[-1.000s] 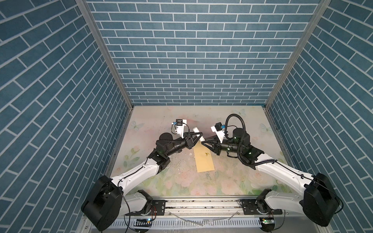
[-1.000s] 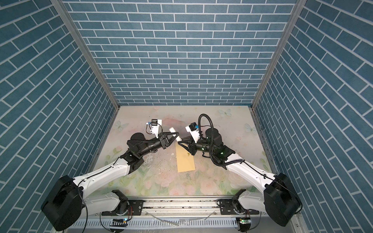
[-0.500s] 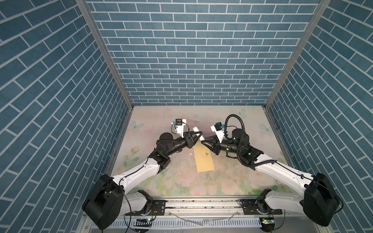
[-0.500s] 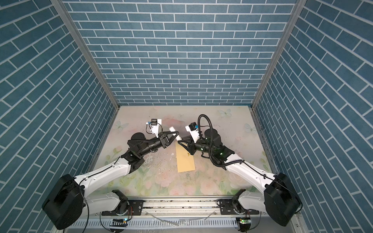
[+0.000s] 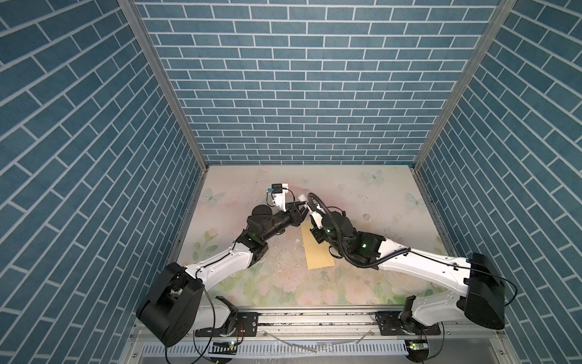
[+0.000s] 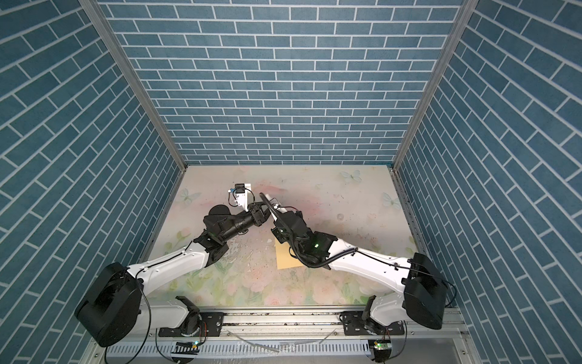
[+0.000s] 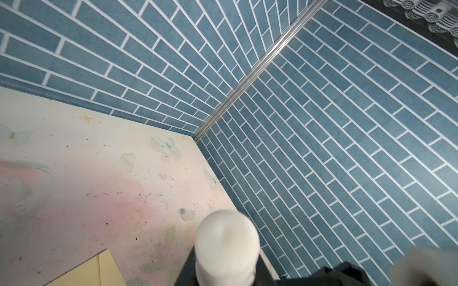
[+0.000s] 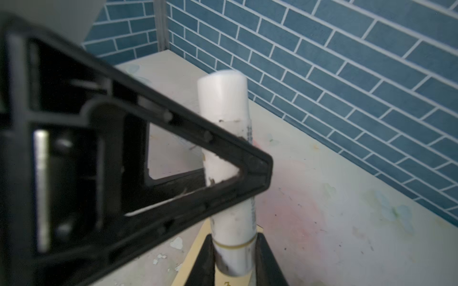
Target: Place the letter into the envelope and seal it
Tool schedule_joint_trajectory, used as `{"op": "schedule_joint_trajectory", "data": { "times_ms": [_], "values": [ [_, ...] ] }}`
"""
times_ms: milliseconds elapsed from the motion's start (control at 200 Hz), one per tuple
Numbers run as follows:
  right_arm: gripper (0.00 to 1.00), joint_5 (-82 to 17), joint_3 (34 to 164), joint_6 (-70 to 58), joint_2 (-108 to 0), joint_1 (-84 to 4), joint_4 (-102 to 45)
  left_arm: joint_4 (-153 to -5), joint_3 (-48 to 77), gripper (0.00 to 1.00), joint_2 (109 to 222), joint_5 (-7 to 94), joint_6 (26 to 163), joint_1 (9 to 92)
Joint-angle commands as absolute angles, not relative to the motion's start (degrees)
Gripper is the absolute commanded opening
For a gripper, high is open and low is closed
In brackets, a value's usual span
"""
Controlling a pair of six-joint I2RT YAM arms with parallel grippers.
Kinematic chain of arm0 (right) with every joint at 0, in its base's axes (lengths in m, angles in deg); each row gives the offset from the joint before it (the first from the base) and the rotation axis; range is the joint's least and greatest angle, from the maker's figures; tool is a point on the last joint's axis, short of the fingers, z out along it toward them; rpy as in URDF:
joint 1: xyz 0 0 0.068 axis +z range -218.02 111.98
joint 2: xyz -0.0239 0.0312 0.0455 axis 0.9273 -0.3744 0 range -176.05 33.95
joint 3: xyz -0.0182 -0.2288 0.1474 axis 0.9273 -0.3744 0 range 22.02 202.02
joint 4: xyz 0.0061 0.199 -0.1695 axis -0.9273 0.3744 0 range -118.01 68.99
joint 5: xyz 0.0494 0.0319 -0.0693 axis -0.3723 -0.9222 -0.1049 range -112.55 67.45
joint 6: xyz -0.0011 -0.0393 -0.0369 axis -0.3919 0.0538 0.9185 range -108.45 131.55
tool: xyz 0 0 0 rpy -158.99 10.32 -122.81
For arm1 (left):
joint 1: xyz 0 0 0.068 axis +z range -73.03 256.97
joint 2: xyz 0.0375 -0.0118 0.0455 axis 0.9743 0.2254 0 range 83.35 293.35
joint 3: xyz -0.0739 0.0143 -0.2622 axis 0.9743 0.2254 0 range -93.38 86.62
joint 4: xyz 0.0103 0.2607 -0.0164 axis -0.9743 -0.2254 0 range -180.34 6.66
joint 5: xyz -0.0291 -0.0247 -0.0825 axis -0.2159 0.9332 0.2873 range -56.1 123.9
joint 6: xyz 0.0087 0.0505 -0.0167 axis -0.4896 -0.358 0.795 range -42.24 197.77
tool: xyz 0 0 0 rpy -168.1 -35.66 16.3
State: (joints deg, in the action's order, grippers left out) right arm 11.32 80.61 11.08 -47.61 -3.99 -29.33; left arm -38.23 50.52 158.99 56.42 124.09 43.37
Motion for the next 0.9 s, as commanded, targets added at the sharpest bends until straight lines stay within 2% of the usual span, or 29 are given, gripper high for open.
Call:
{"op": "schedule_joint_trajectory", "data": {
  "times_ms": [0, 230, 390, 440, 530, 590, 690, 775, 890],
  "values": [
    [0.00, 31.1, 85.7, 18.5, -51.4, -3.2, -33.9, -36.9, 50.1, 0.00, 159.5, 62.4, 124.9, 41.7],
    [0.00, 35.2, 88.2, 22.8, -56.9, -1.7, -35.2, -36.4, 50.1, 0.00, 159.8, 62.1, 125.1, 41.7],
    [0.00, 27.4, 85.3, 20.3, -54.0, -2.1, -36.1, -36.3, 50.3, 0.00, 159.5, 62.0, 125.1, 41.7],
    [0.04, 21.6, 83.8, 17.8, -51.7, -2.9, -35.4, -36.4, 50.3, 0.00, 159.4, 62.1, 125.1, 41.9],
    [0.20, 7.1, 78.8, 13.6, -45.6, -5.6, -36.6, -36.5, 49.9, 0.00, 159.1, 62.8, 125.3, 42.3],
    [0.33, -6.5, 75.3, 9.8, -41.3, -9.2, -37.7, -36.6, 49.6, 0.00, 158.7, 63.3, 125.3, 42.5],
    [0.50, -26.9, 70.6, 2.9, -36.0, -16.3, -40.3, -37.3, 49.3, 0.00, 158.0, 63.8, 125.2, 42.9],
    [0.58, -39.5, 68.1, -0.4, -33.4, -20.6, -42.7, -37.8, 49.0, 0.00, 157.4, 64.3, 125.1, 42.9],
    [0.62, -51.1, 66.5, -4.7, -32.9, -25.5, -45.3, -37.4, 48.8, 0.00, 156.8, 64.9, 125.6, 42.9]
  ]
}}
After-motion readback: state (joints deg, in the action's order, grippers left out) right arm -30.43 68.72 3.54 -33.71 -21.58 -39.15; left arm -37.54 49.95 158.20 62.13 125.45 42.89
